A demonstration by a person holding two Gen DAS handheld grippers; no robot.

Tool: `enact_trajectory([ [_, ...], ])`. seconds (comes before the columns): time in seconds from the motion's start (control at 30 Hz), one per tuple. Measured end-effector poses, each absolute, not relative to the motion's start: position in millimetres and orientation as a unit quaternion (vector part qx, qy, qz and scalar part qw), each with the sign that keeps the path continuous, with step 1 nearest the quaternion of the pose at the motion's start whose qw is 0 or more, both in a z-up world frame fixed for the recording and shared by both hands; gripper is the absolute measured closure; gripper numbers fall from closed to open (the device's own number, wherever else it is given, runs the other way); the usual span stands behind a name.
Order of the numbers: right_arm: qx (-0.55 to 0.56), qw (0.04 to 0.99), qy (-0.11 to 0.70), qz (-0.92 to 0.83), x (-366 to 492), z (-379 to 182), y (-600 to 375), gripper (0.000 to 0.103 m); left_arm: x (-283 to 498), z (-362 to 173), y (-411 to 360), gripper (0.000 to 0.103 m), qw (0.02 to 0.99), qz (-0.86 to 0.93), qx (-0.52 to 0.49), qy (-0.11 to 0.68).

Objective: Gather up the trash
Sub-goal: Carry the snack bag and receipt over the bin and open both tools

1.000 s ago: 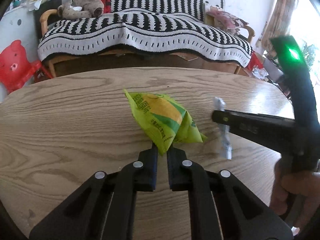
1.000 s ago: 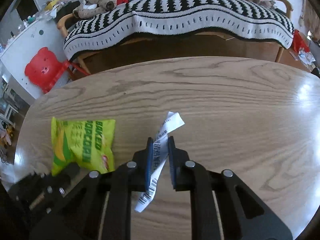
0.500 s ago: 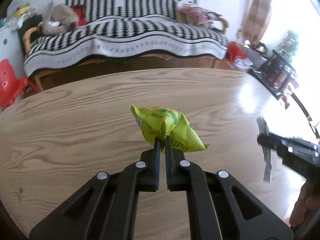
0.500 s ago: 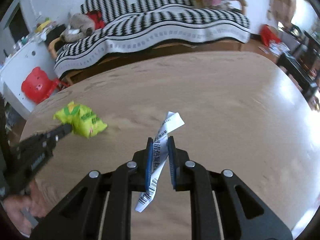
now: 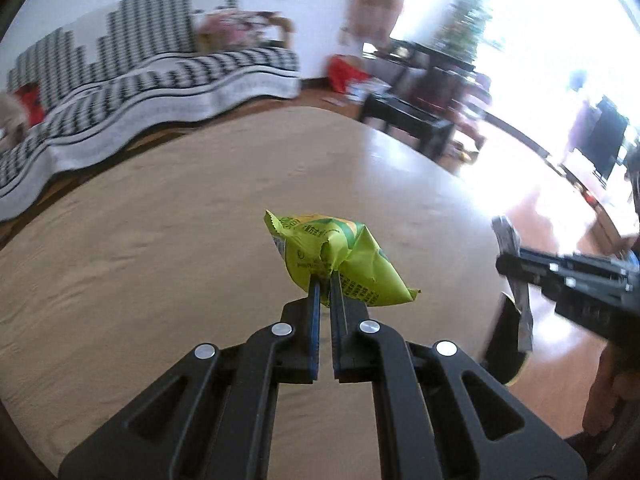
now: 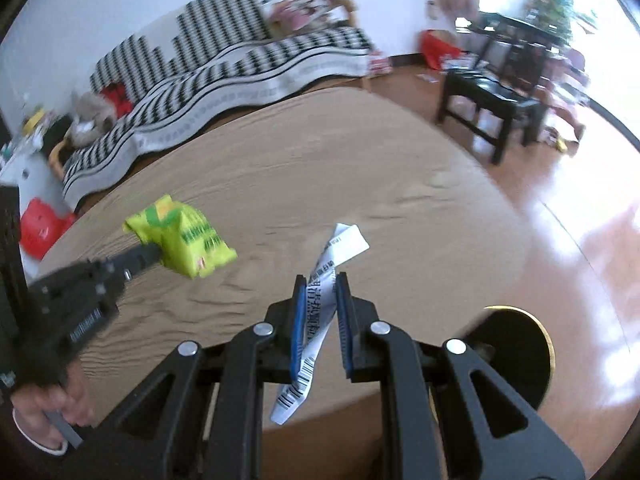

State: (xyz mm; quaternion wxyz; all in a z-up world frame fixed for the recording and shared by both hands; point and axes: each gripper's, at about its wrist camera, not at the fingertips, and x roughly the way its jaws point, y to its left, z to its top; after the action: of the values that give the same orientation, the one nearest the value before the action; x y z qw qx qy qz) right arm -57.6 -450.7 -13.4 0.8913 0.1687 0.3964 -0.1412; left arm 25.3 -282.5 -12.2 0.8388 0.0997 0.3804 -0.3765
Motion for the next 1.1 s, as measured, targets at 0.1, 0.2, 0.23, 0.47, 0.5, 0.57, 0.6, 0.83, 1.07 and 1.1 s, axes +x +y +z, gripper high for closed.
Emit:
enact_trajectory([
  [0.1,0.184,0.887,0.389,-0.166,-93.3,-13.6,-484.3,0.088,2.7,-17.8,-317.1,0.100,0.821,-0.405,0.111,0.386],
  [0.2,0.204,0.880,0.383,-0.191,-129.9,-16.2,-518.0,0.087,-18.3,-16.5,-349.3,0.100,0.805,-0.436,0.116,0.385],
  [0.23,0.211,0.877,0.383,-0.199,-141.8,-18.0,-529.3,0.087,-26.8,-16.3,-359.5,0.100,0.800,-0.447,0.117,0.382],
  [0.47,0.246,0.859,0.379,-0.241,-204.1,-38.1,-591.7,0.087,-81.8,-34.6,-419.4,0.100,0.760,-0.508,0.148,0.378],
  [0.5,0.252,0.855,0.382,-0.245,-210.7,-43.2,-599.4,0.087,-87.4,-38.1,-423.9,0.100,0.755,-0.513,0.154,0.378],
  [0.57,0.264,0.848,0.386,-0.249,-219.4,-52.2,-610.3,0.088,-100.2,-46.5,-435.5,0.100,0.744,-0.523,0.166,0.380],
  [0.6,0.269,0.846,0.388,-0.249,-221.4,-55.8,-613.3,0.087,-101.6,-49.1,-439.0,0.100,0.741,-0.526,0.170,0.381],
  [0.83,0.294,0.833,0.395,-0.252,-230.9,-74.2,-625.7,0.087,-109.3,-71.3,-461.2,0.100,0.719,-0.539,0.183,0.399],
  [1.07,0.300,0.829,0.396,-0.257,-236.6,-76.9,-632.5,0.087,-117.7,-88.3,-480.1,0.100,0.707,-0.544,0.195,0.408],
  [1.1,0.301,0.828,0.396,-0.258,-236.2,-77.1,-634.3,0.087,-119.3,-90.2,-481.5,0.100,0.706,-0.544,0.196,0.410],
])
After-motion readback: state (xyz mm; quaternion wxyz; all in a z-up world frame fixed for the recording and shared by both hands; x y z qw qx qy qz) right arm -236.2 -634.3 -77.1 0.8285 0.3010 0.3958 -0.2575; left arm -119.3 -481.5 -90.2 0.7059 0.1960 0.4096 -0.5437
